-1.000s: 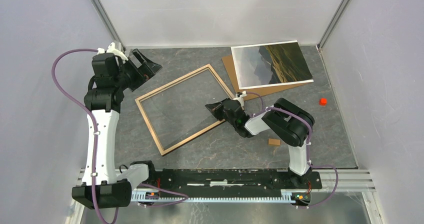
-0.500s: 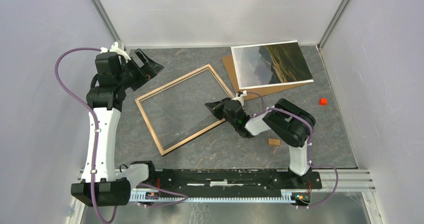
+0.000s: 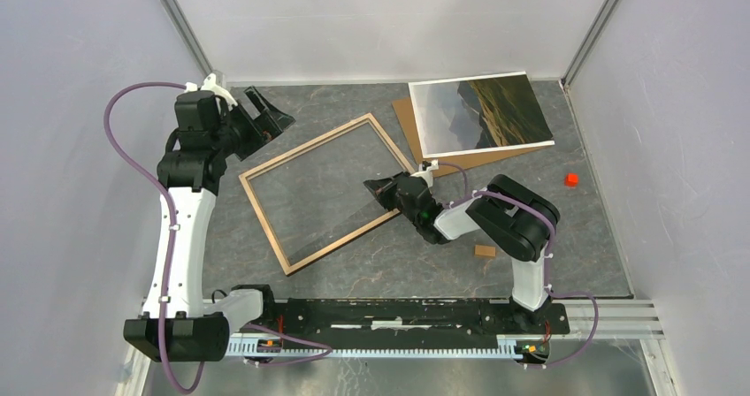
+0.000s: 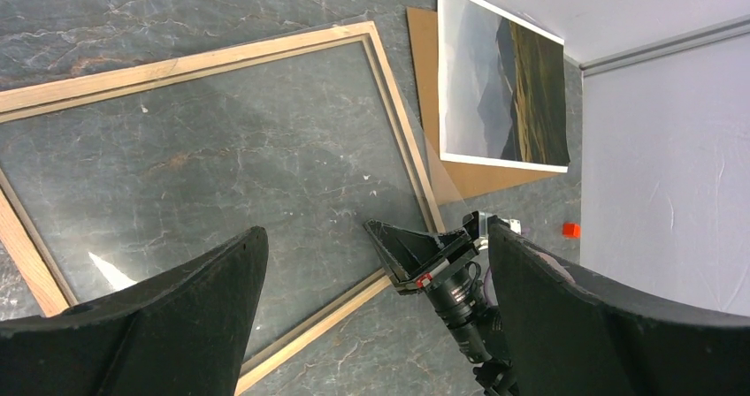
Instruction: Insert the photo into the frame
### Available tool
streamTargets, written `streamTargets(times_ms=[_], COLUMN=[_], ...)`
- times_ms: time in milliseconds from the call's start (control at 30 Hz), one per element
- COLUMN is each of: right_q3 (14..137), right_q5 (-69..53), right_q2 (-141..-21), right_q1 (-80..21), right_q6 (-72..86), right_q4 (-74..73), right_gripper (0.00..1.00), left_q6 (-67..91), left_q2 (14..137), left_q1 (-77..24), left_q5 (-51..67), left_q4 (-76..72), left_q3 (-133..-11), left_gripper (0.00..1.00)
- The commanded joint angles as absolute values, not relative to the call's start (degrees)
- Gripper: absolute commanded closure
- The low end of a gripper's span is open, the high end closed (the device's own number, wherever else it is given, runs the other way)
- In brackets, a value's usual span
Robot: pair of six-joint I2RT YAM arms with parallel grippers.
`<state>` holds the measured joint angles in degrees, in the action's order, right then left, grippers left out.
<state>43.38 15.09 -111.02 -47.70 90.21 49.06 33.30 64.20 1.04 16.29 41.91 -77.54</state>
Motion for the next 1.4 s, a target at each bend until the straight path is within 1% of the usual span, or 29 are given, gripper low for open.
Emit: streamTargets(times_ms=[0, 633, 667, 1067, 1367], right_q3=[42.48, 40.81, 40.55, 41.04, 40.89], right_q5=[17.09, 16.57, 16.61, 16.31, 17.91], right_q2=[-108.65, -108.37, -108.30, -109.21, -108.91], right_q1=[-47.46, -48.44, -48.51, -49.37, -49.97], right_q6=[90.46, 91.58, 91.74, 91.86, 92.28], right_q4=[50.20, 49.95, 50.07, 51.11, 49.68], right_gripper=[1.00, 1.00, 1.00, 1.00, 1.00], left_q6=[29.74, 29.40, 29.40, 29.38, 29.53], left_q2=[64.36, 64.55, 64.51, 64.34, 64.50], left_q1=[0.75, 0.77, -0.94, -1.14, -1.22], left_q5=[15.02, 14.69, 14.77, 14.64, 14.79], left_q4=[40.82, 40.85, 40.79, 40.86, 40.82], left_q3=[-79.04, -78.67, -78.68, -78.77, -79.18], left_gripper=[0.00, 0.00, 0.00, 0.00, 0.00])
